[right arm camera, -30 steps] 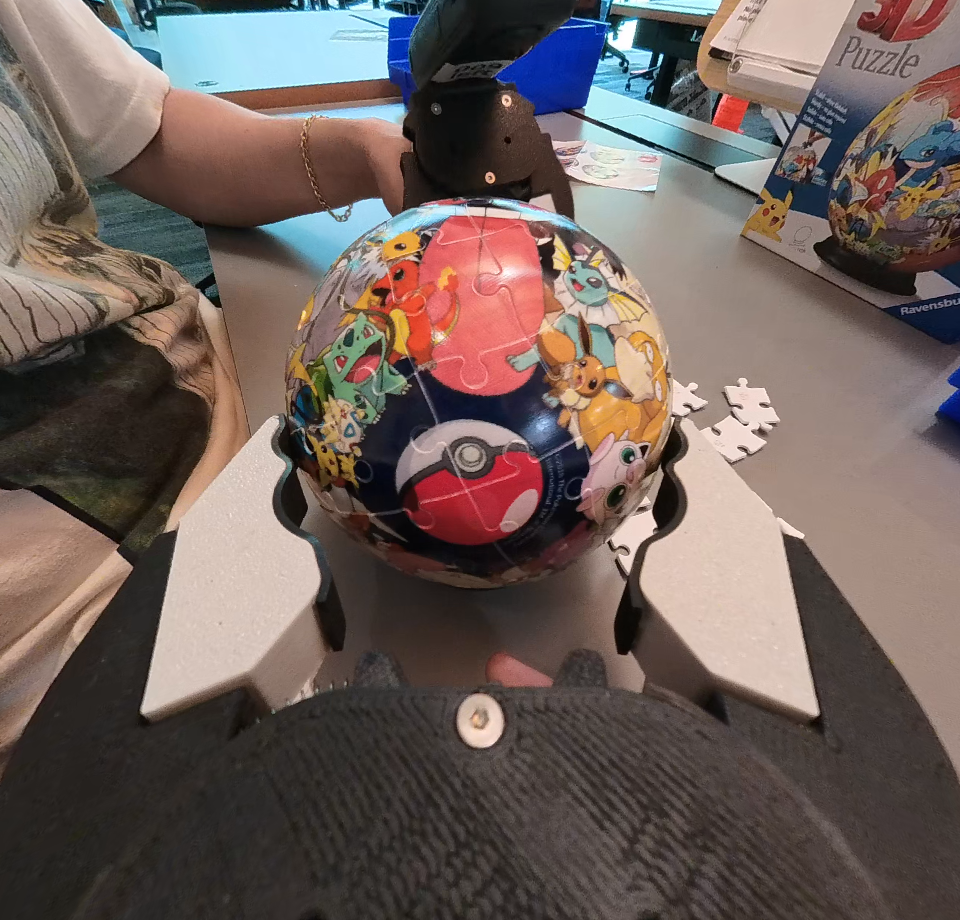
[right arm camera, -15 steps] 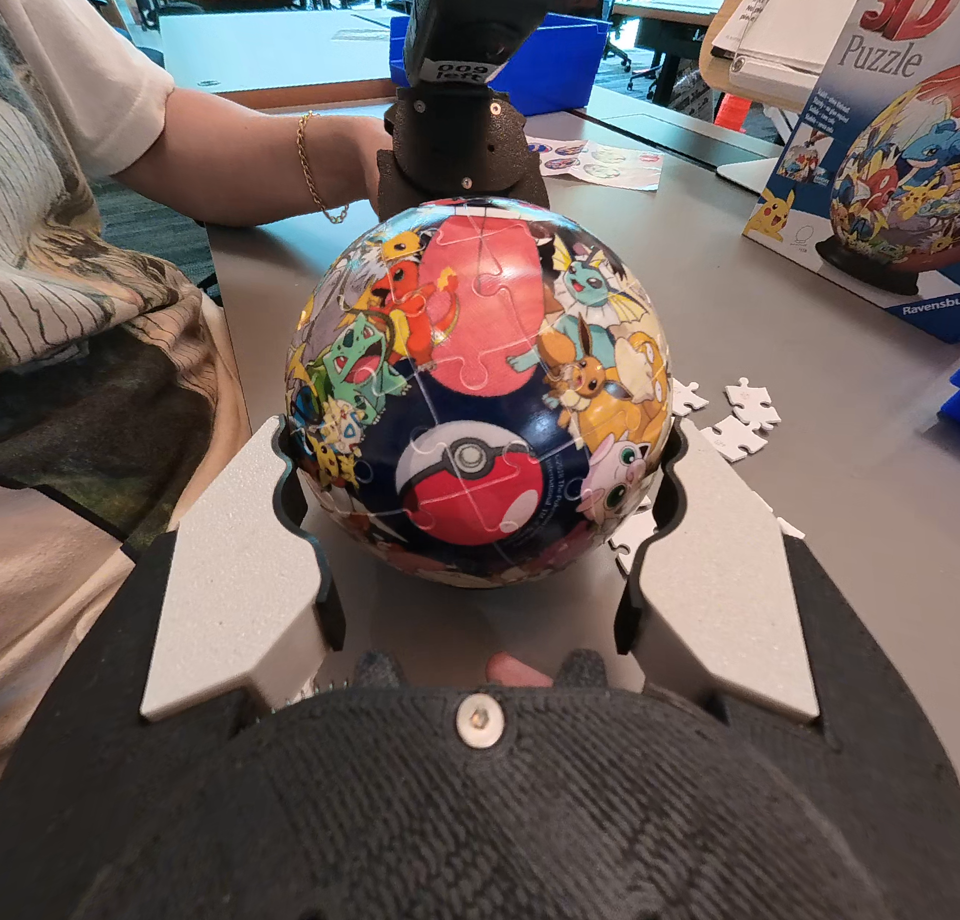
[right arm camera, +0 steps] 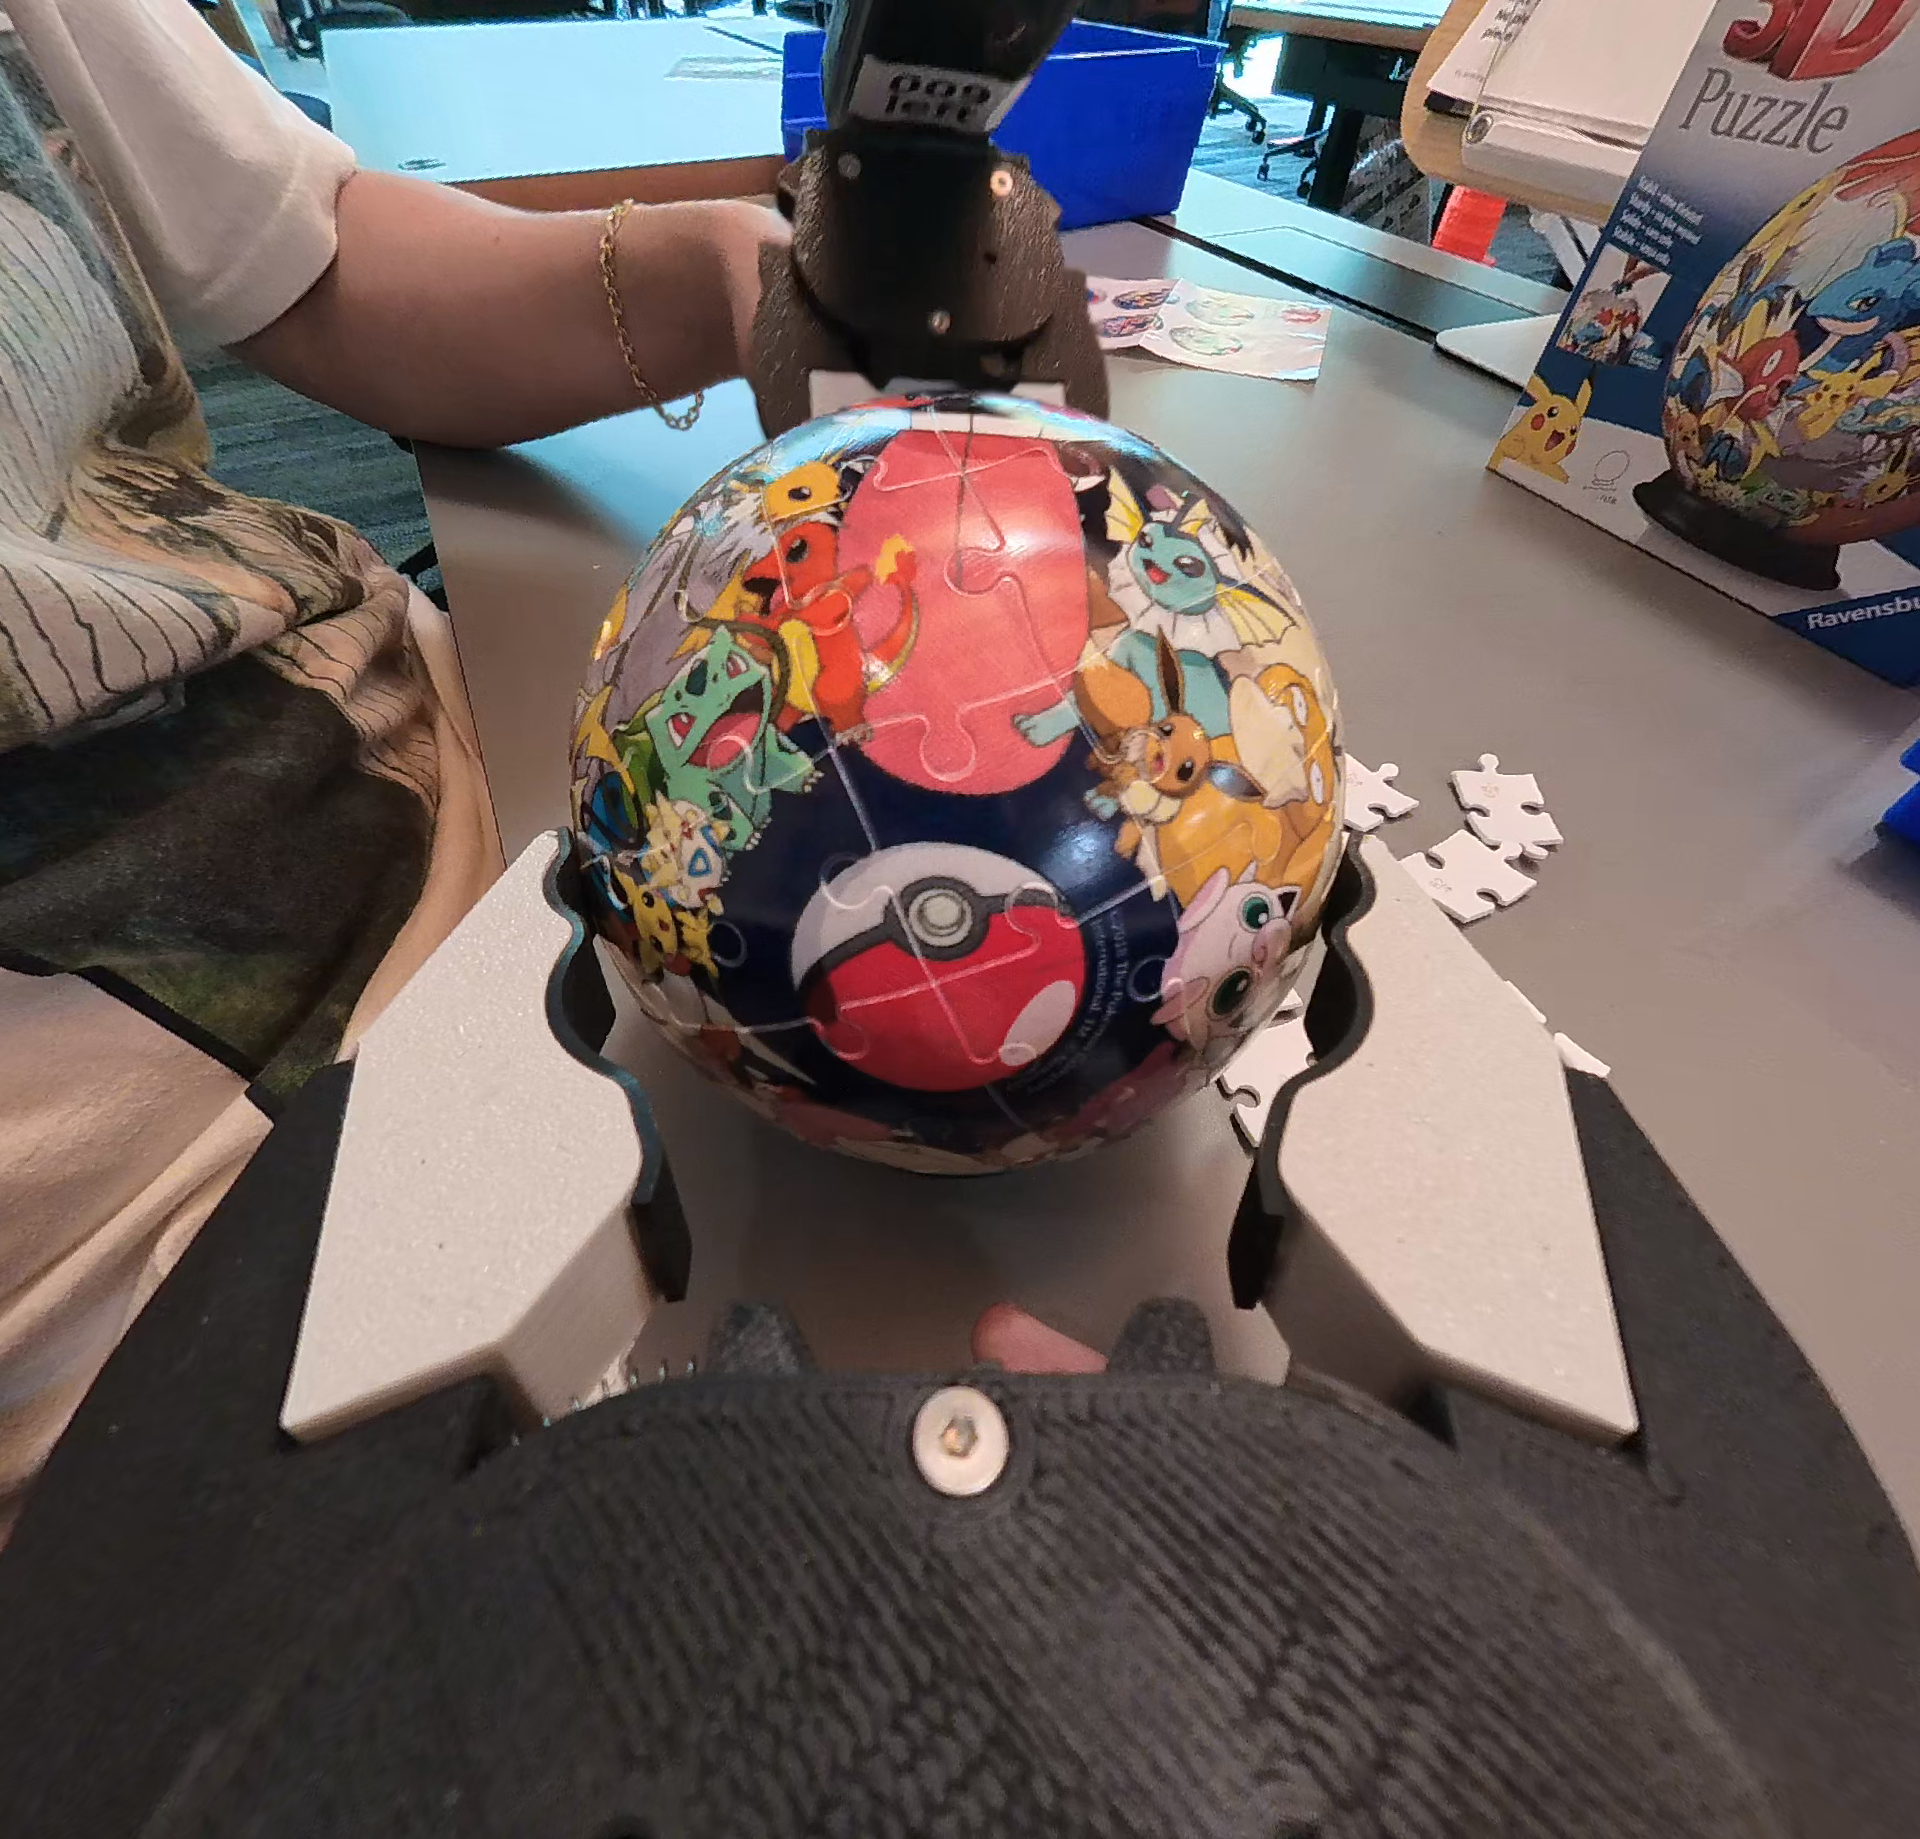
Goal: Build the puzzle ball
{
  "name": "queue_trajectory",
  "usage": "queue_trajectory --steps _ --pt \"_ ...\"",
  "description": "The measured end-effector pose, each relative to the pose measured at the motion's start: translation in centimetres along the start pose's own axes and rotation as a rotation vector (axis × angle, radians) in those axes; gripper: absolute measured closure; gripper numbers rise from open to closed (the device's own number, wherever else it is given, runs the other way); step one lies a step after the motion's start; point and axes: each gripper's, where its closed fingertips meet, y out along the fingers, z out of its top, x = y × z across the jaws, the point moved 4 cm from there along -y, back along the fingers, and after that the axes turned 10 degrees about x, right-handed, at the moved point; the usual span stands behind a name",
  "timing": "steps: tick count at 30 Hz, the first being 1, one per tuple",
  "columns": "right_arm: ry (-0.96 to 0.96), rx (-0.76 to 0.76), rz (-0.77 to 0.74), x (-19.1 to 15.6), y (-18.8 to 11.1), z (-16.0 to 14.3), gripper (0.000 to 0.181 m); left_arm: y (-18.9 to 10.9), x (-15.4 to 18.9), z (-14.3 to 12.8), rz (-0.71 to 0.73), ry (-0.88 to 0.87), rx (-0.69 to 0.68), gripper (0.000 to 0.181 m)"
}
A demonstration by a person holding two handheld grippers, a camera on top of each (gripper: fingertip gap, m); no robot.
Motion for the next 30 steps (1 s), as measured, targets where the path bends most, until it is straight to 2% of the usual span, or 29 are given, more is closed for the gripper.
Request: queue_trajectory --steps 4,8,16,20,24,30 --pt "0.0 0.0 0.0 0.0 0.0 0.0 0.044 -0.2 -1.1 -0.3 0.056 -0.017 -0.005 0.136" --pt "0.0 -0.004 0.0 0.0 0.1 0.0 0.044 0.7 -0.4 -1.0 0.026 0.019 -0.051 0.137" --pt "0.0 -0.012 -0.012 0.1 -0.3 -0.1 0.044 1.1 -0.6 -1.0 0.07 0.08 -0.052 0.159" --pt "0.0 -0.015 -0.013 0.1 -0.5 -0.1 0.044 1.1 -0.6 -1.0 0.069 0.088 -0.043 0.159" --pt "0.0 -0.018 -0.014 0.1 -0.8 -0.1 0.044 1.1 -0.6 -0.9 0.066 0.089 -0.012 0.159" --pt "0.001 0.0 -0.019 0.1 -1.2 -0.1 0.045 1.0 -0.6 1.3 0.093 0.071 0.126 0.159"
